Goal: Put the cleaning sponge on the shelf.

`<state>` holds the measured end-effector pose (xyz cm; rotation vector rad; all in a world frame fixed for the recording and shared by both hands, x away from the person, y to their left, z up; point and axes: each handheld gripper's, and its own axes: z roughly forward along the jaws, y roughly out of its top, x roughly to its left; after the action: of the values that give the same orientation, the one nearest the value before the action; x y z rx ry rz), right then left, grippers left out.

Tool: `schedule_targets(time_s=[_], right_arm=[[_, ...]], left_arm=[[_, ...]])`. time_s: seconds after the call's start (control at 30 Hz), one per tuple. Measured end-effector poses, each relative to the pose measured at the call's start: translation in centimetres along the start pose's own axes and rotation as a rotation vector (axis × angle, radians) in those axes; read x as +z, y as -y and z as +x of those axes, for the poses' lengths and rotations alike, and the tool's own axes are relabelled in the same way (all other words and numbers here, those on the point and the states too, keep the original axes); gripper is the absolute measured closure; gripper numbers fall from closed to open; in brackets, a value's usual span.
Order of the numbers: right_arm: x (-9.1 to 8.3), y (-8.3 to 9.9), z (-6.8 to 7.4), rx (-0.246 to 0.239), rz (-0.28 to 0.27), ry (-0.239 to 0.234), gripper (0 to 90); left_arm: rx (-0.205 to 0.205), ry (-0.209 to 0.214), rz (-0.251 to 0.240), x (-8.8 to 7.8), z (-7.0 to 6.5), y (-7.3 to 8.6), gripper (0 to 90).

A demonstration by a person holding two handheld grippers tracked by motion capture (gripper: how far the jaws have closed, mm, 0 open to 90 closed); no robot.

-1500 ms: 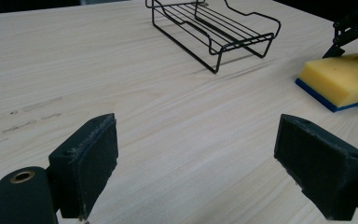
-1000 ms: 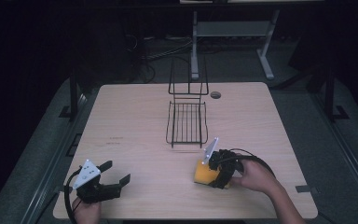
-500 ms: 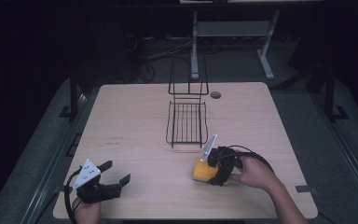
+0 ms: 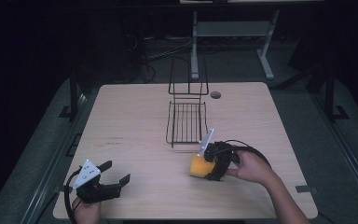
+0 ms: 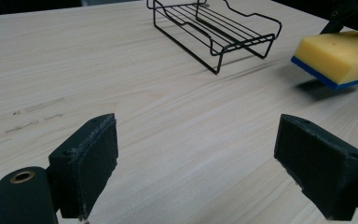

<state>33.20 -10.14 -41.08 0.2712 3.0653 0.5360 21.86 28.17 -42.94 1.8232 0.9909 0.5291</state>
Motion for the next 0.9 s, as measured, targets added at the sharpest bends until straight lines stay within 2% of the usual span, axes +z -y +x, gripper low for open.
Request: schedule_targets(time_s=[0.23,0.9], right_arm=[[-0.3,-0.3,-0.4,-0.002,-0.010,-0.009,21.5],[0.0,-1.9,-1.2,-0.034,0.017,-0.023,21.4]], left_arm=[[-0.001,0.000,0.000,0.0,0.0,0.0,12.8],[0.000,0.000,-0.003,0.0,0.0,0.0,12.8]])
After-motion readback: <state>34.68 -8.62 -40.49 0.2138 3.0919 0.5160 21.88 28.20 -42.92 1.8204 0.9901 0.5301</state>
